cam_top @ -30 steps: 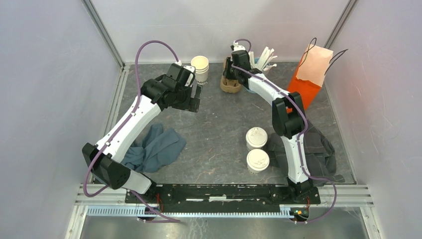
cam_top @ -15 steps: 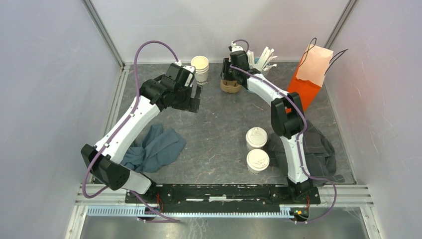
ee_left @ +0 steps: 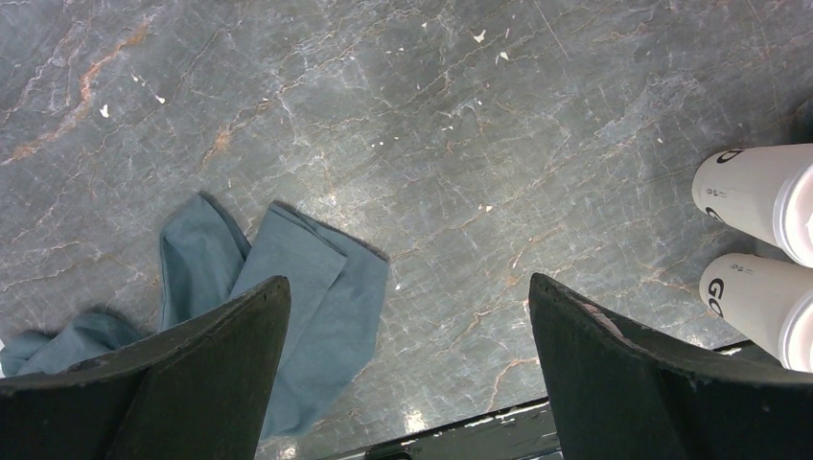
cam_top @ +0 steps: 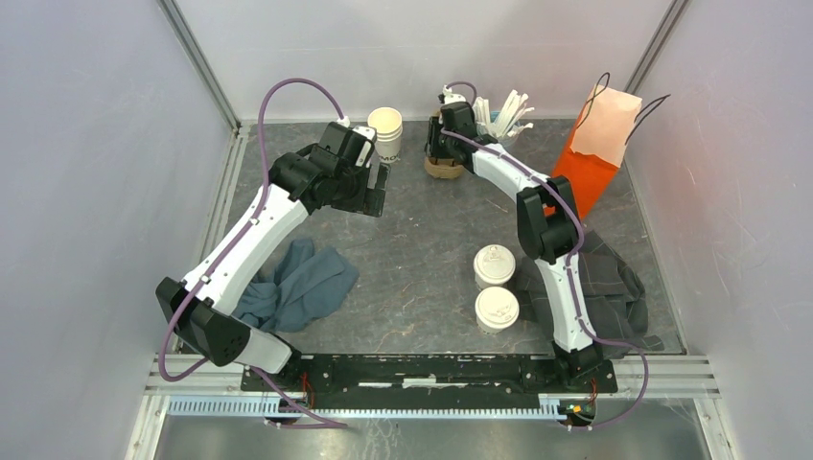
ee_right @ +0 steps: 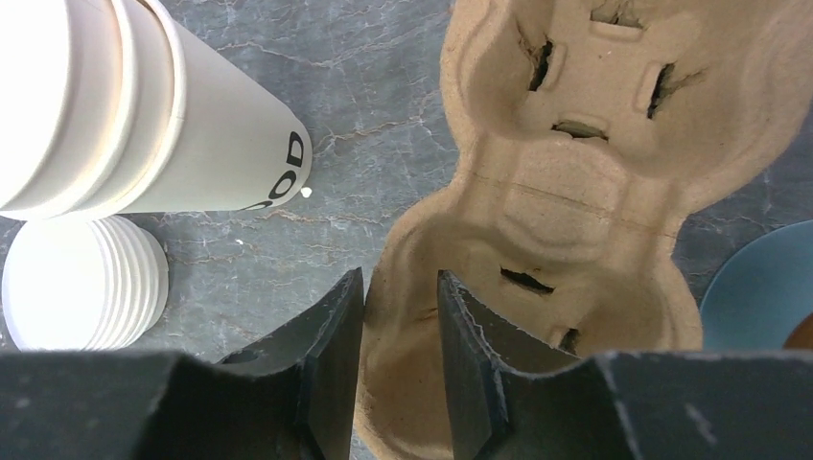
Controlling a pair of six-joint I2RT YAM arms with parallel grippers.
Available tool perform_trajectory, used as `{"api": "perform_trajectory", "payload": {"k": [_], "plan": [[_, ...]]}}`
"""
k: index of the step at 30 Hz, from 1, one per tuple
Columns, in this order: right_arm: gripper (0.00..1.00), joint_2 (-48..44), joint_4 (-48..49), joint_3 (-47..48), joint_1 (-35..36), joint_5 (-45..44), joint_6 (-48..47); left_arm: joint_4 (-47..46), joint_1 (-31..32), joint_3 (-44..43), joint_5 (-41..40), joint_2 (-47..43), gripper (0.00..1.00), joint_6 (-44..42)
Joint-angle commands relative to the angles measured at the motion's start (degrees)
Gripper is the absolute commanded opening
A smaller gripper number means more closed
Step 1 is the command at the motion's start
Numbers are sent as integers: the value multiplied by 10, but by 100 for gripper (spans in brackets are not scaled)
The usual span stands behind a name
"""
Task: Pack the takeout coffee
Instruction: Pick up the cup tray from the cup tray.
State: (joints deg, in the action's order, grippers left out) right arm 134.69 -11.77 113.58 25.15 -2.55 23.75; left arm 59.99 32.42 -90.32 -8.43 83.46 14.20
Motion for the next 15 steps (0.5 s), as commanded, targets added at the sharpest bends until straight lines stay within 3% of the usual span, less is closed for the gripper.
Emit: {"api": "perform_trajectory", "payload": {"k": [1,6,15], "plan": [[39,7,4,31,3,-5,-1,-1,-3,-10,4,-15,99,-23],[21,5,3,37,3,-6,-1,-1,-3,-10,4,-15,99,-23],[12,-27,-16,36,5,-20,-27,-1,-3,-10,4,-13,99,-25]]}}
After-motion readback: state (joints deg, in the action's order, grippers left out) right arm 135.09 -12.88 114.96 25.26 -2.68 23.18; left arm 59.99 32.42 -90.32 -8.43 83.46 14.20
